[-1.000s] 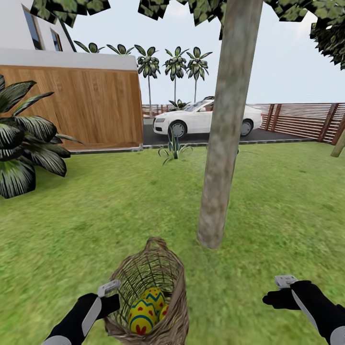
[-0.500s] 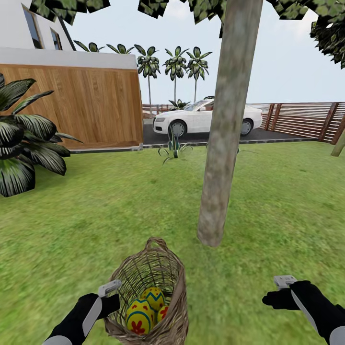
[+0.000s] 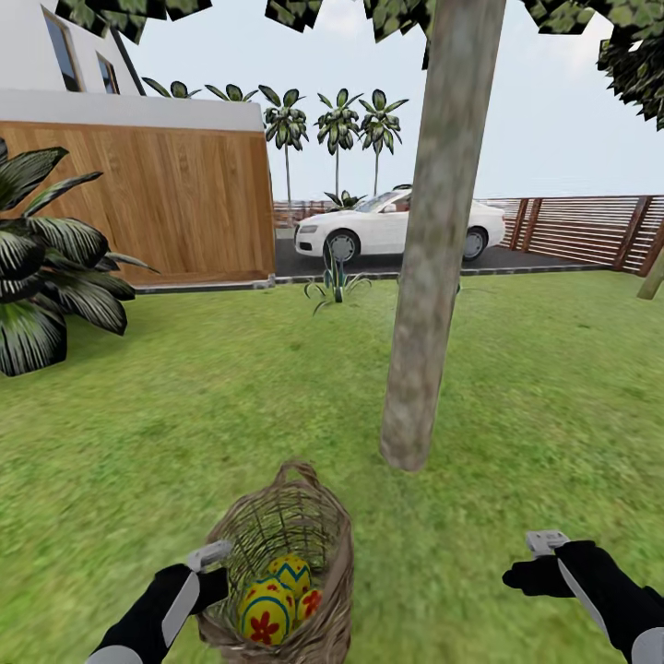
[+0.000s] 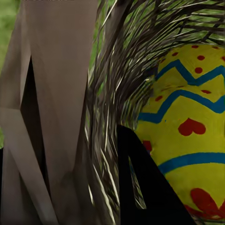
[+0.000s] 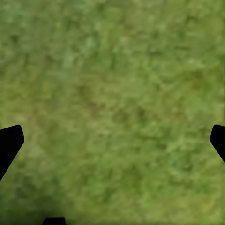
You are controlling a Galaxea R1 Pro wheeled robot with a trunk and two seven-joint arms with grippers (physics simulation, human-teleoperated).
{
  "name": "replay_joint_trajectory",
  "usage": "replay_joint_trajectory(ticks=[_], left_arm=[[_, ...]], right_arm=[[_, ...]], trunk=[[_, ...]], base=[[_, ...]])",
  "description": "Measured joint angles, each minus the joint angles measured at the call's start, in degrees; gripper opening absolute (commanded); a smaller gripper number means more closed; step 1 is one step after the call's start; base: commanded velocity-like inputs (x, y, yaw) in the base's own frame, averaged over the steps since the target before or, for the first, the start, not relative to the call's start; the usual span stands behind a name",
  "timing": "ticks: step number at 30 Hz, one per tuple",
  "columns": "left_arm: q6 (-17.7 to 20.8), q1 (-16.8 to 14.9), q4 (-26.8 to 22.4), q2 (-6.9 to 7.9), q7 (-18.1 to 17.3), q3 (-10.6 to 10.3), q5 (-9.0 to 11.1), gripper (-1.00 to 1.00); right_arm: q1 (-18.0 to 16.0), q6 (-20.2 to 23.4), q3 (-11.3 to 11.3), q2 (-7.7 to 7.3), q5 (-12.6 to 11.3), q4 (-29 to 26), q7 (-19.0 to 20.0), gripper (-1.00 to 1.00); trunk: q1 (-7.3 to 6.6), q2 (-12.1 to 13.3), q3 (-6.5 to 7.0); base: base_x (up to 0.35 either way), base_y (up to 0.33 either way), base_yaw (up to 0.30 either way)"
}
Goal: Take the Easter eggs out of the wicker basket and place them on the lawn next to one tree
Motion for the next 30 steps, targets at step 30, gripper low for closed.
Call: replay_joint_trajectory(ticks=[30], left_arm=[[-2.4, 0.0, 0.2, -0.73, 2.5, -0.4, 0.7, -1.0]], right_arm=[[0.0, -0.1, 2.1, 0.11, 0.1, 1.3, 0.0, 1.0]], trunk=[[6.59, -12.0, -5.39]], base=[[0.0, 0.0, 0.0]])
